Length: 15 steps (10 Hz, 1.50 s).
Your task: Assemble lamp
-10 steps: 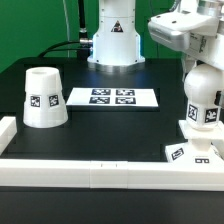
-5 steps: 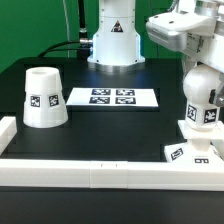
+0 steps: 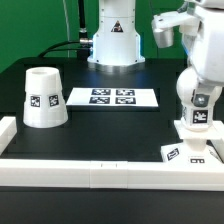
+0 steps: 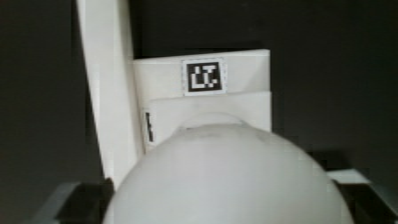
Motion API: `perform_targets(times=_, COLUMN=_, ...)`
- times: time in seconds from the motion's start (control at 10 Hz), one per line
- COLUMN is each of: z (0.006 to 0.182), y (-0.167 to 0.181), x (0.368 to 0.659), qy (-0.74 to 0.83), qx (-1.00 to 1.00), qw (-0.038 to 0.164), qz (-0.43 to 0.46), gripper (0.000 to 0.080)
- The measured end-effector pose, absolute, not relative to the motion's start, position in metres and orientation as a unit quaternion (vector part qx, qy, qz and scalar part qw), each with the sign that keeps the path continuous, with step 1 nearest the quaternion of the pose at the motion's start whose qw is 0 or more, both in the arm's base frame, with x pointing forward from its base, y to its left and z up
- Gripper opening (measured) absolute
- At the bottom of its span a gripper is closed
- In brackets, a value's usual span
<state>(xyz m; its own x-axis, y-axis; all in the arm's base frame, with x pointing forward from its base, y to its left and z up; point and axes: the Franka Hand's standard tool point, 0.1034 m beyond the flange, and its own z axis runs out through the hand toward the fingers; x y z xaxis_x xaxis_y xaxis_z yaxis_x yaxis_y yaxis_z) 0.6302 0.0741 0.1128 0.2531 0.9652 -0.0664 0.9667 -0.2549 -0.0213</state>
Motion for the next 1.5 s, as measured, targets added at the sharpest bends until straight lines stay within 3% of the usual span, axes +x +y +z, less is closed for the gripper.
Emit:
perform_targets(times=0.2, z=0.112, y=0.075, x=0.629, qy=0.518, qx=0.855, qw=0.004, qz=-0.029, gripper=0.0577)
perform_targets(times=0.8, z=0.112, y=0.079, x=0.628, qy=0.35, qx=0.936, qw=0.006, qz=-0.027, gripper=0.0577)
perform_targets(times=1.2, z=0.111, y=0.087, x=0.627, qy=0.105, qx=0.994, qw=-0.019, qz=-0.005, gripper=0.0577)
perform_targets(times=1.5, z=0.111, y=0.088, x=0.627, qy=-0.009, qx=1.0, qw=-0.021, qz=-0.008, gripper=0.0577)
